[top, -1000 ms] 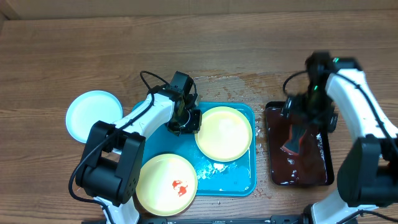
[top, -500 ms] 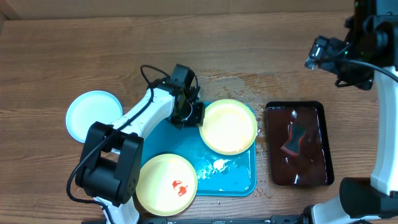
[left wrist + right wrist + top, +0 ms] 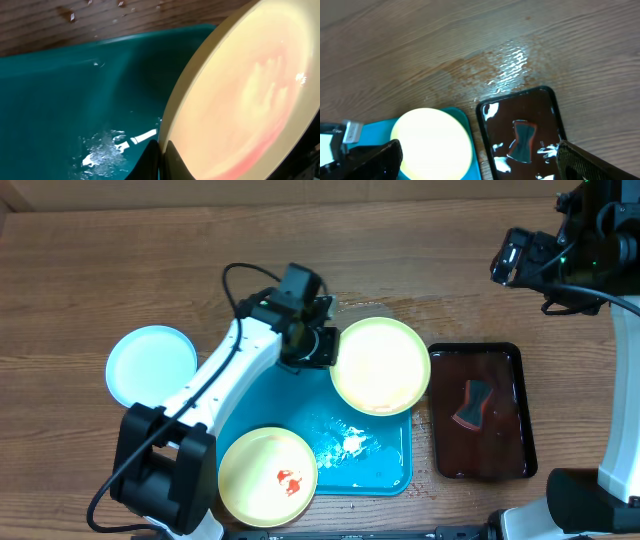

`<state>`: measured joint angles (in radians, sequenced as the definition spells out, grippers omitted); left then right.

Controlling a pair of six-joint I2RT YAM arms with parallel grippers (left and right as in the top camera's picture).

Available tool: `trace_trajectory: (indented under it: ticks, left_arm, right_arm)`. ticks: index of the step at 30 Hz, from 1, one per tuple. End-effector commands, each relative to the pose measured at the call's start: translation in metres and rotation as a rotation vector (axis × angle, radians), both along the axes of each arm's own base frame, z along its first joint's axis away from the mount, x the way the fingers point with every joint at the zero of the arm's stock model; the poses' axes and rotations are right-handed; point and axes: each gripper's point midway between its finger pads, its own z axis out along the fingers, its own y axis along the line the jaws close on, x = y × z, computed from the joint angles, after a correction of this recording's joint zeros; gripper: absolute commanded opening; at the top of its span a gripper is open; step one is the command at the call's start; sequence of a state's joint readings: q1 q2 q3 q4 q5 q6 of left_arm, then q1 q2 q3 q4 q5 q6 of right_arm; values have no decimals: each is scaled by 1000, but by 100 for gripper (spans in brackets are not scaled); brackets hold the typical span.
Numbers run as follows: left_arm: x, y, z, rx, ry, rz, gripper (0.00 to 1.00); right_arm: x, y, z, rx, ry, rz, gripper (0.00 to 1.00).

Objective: Clean dirty plates on tray and stack at the side
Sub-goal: 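Lift the yellow plate by its rim with the left gripper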

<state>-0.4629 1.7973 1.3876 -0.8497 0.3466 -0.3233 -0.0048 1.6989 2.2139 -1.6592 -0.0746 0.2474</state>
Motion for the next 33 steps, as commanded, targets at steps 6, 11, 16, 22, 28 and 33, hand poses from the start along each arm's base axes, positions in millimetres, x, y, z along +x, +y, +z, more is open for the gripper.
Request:
trace_trajectory:
  ticks: [6, 11, 16, 22, 28, 33]
  left_arm:
    - [11, -51, 72, 66, -273, -72, 4]
    - [15, -74, 85, 59, -337, -98, 4]
    - [17, -100, 78, 64, -344, -139, 4]
    - [18, -136, 61, 74, -337, -206, 4]
    - [19, -146, 35, 135, -300, -230, 4]
    - [20, -155, 42, 216, -384, -279, 4]
  right_arm:
    - [0, 12, 73, 15, -255, 95, 100]
    - [-13, 25, 121, 53, -410, 164, 100]
    - [-28, 37, 159, 94, -540, 215, 100]
    - [-46, 49, 183, 140, -620, 273, 100]
    - [-61, 57, 200, 143, -693, 336, 100]
    - [-72, 57, 209, 139, -728, 344, 100]
